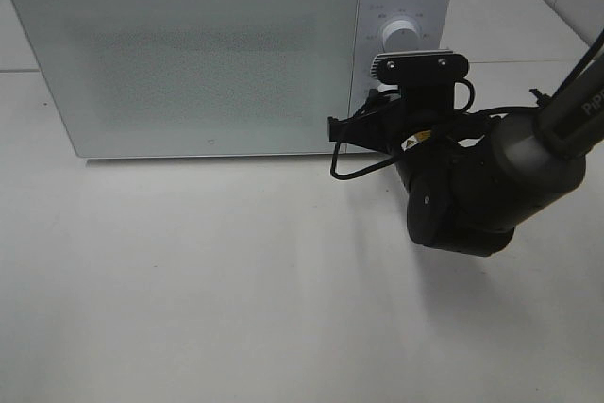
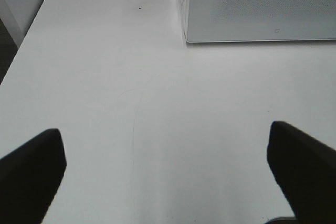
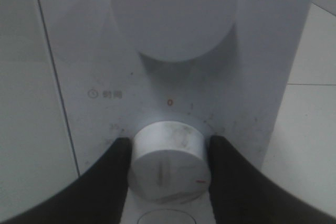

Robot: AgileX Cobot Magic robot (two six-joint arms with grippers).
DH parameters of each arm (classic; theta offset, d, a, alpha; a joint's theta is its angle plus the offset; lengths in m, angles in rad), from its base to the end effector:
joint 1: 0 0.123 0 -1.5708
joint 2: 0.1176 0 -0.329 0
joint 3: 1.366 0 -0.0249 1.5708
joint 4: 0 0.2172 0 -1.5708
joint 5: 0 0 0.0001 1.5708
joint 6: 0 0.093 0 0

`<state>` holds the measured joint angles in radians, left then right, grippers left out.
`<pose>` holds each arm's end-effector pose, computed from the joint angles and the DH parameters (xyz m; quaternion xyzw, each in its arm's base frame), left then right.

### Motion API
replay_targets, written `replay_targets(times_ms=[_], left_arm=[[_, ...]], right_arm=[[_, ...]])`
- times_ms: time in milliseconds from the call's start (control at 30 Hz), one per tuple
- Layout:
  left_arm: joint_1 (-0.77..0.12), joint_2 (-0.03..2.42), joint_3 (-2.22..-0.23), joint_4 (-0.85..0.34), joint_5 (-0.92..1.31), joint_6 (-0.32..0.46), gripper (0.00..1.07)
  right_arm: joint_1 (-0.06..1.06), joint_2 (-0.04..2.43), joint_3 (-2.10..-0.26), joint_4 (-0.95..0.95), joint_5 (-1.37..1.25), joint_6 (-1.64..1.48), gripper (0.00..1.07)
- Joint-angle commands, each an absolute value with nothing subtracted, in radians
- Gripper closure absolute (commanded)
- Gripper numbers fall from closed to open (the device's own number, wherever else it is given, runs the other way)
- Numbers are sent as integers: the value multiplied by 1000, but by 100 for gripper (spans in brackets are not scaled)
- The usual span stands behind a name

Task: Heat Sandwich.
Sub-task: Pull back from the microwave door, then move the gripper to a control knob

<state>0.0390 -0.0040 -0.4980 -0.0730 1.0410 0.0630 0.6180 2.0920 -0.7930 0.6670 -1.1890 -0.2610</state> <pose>-0.0763 -0.0088 0.2612 0.0112 0.8469 -0.0094 0.5316 0.3337 0.1717 0.1838 -0.0164 0.7390 -0.0126 0.6734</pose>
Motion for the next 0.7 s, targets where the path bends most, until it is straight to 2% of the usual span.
replay_targets(times_ms=[33,200,700], left_arm=[[38,-32,-495,-76,1039,59,5],[38,-32,-495,-76,1039,59,5],[38,-32,-495,-76,1039,59,5]], right_arm=[[618,2088,-803,640,-1220,-250,105],[618,2088,-803,640,-1247,-139,105],[618,2088,-805,633,-1302,547,105]])
